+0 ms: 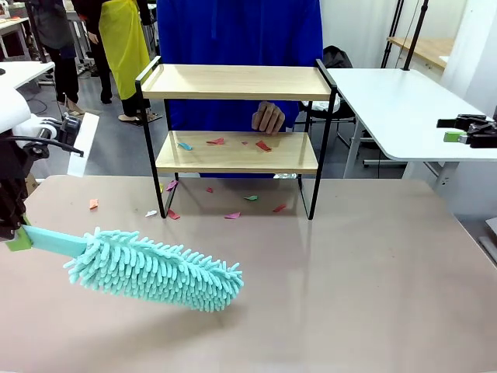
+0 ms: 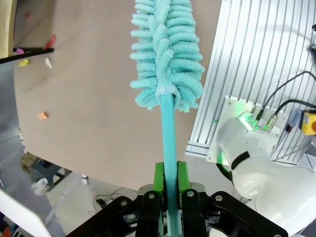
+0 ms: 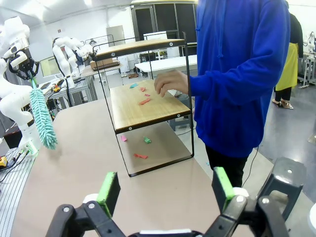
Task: Clean the shelf.
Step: Clean the specific section of the Shelf indicated by the human with the Duster.
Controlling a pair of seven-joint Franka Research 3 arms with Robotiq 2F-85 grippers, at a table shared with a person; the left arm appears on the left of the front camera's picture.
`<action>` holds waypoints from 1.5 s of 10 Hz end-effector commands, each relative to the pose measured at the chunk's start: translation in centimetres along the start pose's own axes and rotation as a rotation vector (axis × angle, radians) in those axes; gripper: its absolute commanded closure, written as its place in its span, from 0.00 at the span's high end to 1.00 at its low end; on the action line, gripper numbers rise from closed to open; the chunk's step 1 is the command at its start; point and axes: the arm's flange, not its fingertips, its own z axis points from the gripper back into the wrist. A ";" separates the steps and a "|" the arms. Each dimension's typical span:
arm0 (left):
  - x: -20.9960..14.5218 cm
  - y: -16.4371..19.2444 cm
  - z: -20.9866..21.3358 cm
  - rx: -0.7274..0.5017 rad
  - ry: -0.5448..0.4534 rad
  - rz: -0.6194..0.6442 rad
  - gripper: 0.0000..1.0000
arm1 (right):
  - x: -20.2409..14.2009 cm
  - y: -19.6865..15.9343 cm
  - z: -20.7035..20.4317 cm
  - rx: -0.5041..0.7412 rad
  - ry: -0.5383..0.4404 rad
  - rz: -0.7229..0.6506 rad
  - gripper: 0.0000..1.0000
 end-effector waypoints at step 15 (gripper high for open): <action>-0.1 -0.1 0.4 0.001 0.002 0.012 0.13 | 0.3 0.1 -0.1 0.000 -0.002 0.004 1.00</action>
